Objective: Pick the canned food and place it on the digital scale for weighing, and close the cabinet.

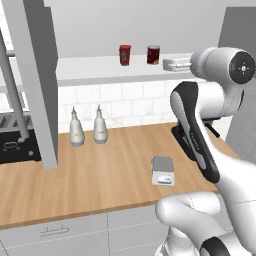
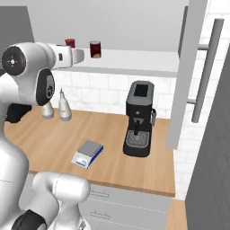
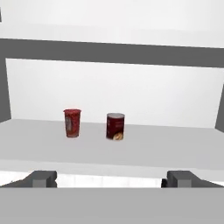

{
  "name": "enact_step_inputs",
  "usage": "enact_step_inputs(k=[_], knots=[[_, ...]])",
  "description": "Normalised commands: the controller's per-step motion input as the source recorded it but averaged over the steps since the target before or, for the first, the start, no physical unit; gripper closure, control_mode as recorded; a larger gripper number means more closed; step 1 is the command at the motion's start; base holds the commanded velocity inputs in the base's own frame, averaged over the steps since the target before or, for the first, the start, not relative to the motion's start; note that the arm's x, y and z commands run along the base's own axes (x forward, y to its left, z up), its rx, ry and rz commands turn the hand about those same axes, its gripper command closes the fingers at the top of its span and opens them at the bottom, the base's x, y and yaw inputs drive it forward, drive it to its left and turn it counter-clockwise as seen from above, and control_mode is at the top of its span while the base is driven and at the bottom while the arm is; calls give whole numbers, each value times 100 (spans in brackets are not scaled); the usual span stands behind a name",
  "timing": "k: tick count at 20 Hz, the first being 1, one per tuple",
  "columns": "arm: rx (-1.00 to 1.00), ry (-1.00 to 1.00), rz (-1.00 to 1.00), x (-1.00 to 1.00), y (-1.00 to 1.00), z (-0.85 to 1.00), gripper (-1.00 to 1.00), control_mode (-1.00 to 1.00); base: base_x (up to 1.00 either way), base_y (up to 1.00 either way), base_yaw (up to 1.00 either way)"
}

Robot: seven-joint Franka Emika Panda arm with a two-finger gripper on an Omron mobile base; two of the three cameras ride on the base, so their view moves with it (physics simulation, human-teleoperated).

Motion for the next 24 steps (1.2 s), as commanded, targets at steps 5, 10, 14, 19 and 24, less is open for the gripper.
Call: enact_step_inputs(k=[5, 10, 14, 19, 24], knots=[[0, 1, 0, 29, 0, 0, -100, -100, 0, 0, 0], [0, 0, 0, 27, 0, 0, -100, -100, 0, 0, 0], [0, 0, 0, 23, 0, 0, -100, -100, 0, 0, 0], [0, 0, 0, 28, 0, 0, -100, -100, 0, 0, 0], [0, 0, 0, 30, 0, 0, -100, -100, 0, 0, 0]])
